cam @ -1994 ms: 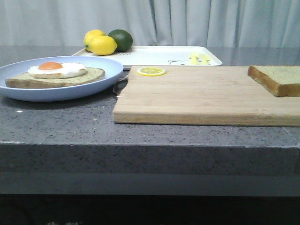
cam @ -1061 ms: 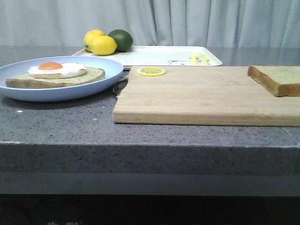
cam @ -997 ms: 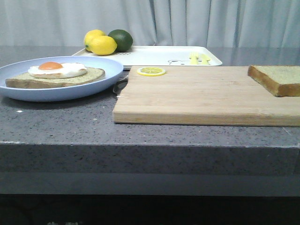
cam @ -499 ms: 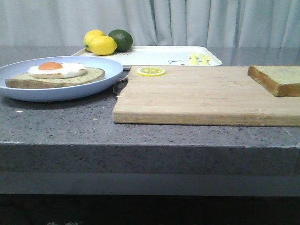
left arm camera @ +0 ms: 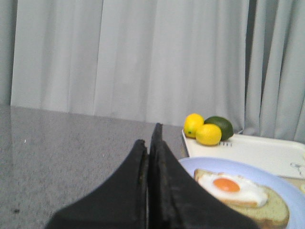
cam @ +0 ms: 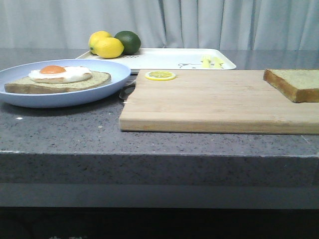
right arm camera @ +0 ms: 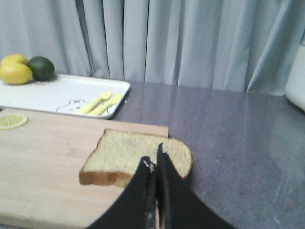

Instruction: Place bread and move sandwich to tray

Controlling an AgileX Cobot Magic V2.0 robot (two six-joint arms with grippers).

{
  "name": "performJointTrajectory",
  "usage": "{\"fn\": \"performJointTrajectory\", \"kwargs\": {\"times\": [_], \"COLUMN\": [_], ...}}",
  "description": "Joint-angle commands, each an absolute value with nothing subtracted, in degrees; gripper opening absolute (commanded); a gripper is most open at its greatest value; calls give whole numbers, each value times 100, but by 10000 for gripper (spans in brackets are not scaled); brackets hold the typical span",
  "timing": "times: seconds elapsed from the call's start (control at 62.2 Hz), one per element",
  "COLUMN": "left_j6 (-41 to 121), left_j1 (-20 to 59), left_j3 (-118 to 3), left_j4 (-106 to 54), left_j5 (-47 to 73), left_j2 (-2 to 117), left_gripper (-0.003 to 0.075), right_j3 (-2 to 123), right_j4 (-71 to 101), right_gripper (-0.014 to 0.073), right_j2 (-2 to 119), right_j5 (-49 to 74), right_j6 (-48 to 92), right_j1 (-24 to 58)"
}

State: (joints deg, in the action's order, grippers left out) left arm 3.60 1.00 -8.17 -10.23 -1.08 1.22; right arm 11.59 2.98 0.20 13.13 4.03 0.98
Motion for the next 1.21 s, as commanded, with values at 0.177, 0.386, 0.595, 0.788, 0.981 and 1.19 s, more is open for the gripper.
{"fn": "performJointTrajectory", "kwargs": {"times": [0.177, 0.386, 0.595, 0.788, 0.981, 1.19], "left_j6": [312, 312, 312, 312, 312, 312], "left_j1": [94, 94, 94, 94, 94, 94], "left_j3": [-2634, -2997, -2997, -2997, -2997, -2997], "left_j4": [-1043, -1043, -1043, -1043, -1043, -1043], "left_j5": [350, 336, 336, 336, 336, 336], "left_j2": [2241, 2991, 2991, 2991, 2991, 2991], "left_gripper": [-17, -17, 100, 514, 555, 488], "right_j3": [2987, 3291, 3291, 3291, 3406, 4394], "right_j4": [310, 310, 312, 383, 596, 610], "right_gripper": [-109, -109, 99, 570, 588, 583], "right_j2": [1786, 2358, 2360, 2360, 2743, 4388], "right_j5": [1710, 1704, 1713, 1713, 1721, 2220], "right_j6": [429, 429, 429, 429, 424, 91], "right_j1": [78, 78, 78, 78, 78, -138]}}
